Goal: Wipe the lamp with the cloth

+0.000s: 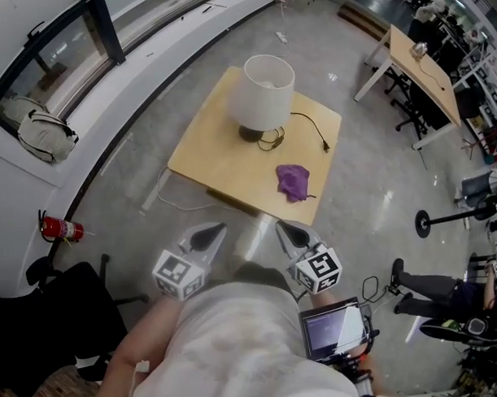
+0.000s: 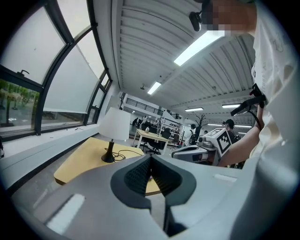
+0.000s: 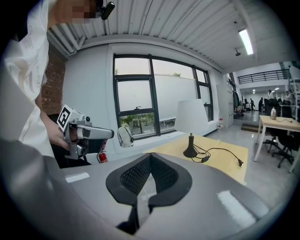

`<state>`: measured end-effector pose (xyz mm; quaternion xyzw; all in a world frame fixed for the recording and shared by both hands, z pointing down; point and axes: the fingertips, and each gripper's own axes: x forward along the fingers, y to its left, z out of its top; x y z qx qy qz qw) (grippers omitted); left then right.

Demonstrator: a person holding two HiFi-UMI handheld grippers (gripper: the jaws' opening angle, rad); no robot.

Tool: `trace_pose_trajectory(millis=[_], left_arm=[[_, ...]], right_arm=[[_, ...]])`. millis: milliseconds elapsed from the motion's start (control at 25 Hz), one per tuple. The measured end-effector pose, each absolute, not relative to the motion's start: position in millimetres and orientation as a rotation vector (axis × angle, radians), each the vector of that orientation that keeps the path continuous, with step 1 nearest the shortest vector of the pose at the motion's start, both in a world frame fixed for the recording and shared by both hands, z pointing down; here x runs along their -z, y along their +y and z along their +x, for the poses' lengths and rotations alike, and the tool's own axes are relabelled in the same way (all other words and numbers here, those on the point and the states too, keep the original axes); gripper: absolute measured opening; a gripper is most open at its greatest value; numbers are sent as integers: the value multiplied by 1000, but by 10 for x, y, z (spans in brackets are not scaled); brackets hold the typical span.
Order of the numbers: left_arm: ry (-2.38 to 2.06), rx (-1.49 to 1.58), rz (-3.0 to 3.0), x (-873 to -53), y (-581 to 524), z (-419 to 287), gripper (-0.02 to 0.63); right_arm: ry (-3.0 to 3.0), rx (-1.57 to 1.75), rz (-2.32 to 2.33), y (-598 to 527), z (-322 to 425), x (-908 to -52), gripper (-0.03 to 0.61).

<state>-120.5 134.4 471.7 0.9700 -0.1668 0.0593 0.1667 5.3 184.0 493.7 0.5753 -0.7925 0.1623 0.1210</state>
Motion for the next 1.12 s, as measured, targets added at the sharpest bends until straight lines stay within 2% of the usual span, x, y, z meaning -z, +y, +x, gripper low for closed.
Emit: trace_pose_trajectory(millis=[360,720,1120], left_arm=[[-542,-192,2717,-4829,862,-1124,0],[-349,-271,2783,-4817,413,-194,0],[-231,-407,2834,-4914,82,445,0]], right_arm=[[-2369,-449,1629,1254,151,-5031,14],[-2295,-559,1752,951,986,-5300,14],[-2171,-678,1783,759,1558,-5803,15]])
